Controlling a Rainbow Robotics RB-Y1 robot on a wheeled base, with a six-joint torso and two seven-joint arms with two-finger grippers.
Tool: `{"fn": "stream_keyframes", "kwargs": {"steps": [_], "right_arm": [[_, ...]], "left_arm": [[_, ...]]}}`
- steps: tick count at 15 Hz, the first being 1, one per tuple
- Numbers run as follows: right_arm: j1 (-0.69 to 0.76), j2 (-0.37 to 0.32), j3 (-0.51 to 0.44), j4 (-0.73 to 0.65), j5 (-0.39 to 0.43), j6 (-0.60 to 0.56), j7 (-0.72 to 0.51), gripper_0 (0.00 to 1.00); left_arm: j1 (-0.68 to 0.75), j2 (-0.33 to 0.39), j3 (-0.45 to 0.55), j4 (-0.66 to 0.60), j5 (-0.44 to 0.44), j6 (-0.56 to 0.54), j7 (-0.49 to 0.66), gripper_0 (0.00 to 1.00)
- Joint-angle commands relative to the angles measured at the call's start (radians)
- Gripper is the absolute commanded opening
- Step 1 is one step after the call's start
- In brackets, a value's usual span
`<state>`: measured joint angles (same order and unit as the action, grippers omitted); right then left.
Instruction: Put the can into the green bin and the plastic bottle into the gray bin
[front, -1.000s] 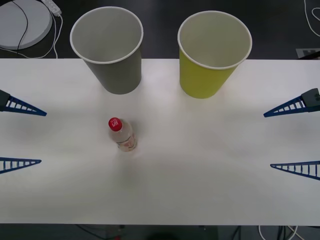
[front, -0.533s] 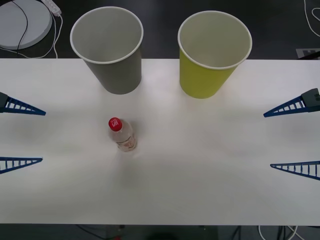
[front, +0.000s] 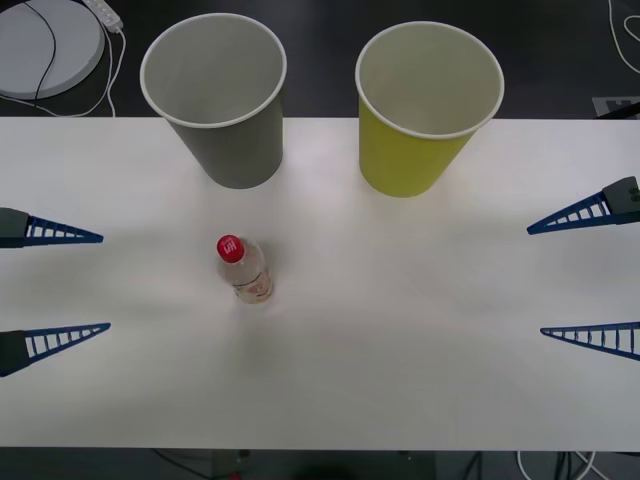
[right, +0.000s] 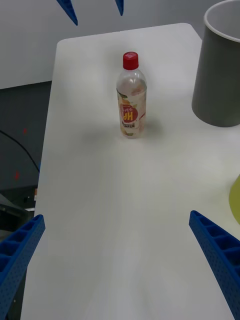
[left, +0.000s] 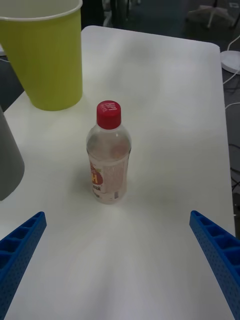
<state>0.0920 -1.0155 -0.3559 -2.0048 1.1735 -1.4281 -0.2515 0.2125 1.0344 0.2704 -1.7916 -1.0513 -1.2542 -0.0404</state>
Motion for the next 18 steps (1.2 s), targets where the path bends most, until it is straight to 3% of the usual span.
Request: {"fn": "stream_keyframes", "kwargs": {"steps": [1,8,18], "right_arm": [[0.0,0.0,0.0,0.0,0.0,0.0,0.0,1.0],[0.0,0.0,0.0,0.0,0.0,0.0,0.0,1.0],[0.0,0.0,0.0,0.0,0.0,0.0,0.0,1.0]], "left_arm": [[0.021,-0.025,-0.042,0.001,-0.003,0.061,-0.022,1.0],[0.031,-0.076,-0.145,0.011,-0.007,0.219,-0.127,1.0],[-0.004,-0.211,-0.229,0.011,-0.108,0.271,-0.134,1.0]]}}
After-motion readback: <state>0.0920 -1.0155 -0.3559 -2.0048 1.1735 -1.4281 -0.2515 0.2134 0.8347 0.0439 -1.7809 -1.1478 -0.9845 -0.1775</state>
